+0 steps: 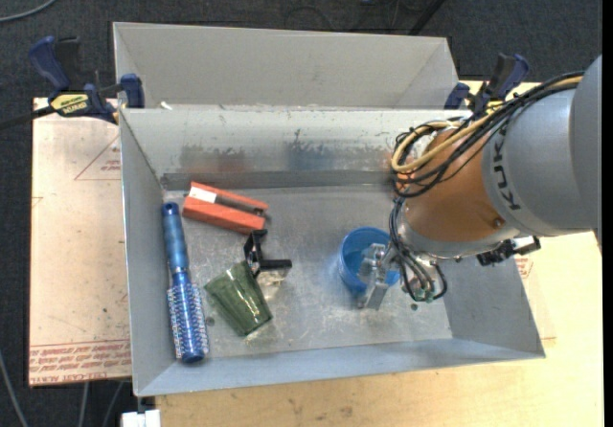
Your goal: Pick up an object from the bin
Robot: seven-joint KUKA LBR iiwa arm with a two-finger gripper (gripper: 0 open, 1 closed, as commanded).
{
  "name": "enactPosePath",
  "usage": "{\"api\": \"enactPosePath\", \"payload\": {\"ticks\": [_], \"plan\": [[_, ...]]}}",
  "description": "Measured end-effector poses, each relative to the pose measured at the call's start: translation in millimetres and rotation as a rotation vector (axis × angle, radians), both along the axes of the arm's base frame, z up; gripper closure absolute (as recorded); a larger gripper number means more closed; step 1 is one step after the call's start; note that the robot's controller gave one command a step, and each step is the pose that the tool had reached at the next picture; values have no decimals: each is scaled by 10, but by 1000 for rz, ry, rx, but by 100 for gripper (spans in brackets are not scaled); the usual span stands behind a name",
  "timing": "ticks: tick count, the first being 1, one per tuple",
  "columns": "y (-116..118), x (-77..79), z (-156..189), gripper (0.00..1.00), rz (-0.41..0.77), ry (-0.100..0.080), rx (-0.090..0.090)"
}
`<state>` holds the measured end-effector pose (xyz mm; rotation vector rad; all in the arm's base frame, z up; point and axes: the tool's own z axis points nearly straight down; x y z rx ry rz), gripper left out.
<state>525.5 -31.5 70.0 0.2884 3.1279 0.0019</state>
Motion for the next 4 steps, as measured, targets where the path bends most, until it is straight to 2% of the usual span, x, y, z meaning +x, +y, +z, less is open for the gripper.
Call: {"api": "enactPosePath", "payload": {"ticks": [1, 2, 3, 4], "plan": [[0, 0, 0, 100, 0, 0, 0], [5, 14, 1094, 100, -4, -2, 0], [5, 14, 1094, 100, -4, -2, 0], [-104, 47, 2056, 100, -35, -5, 0]]}}
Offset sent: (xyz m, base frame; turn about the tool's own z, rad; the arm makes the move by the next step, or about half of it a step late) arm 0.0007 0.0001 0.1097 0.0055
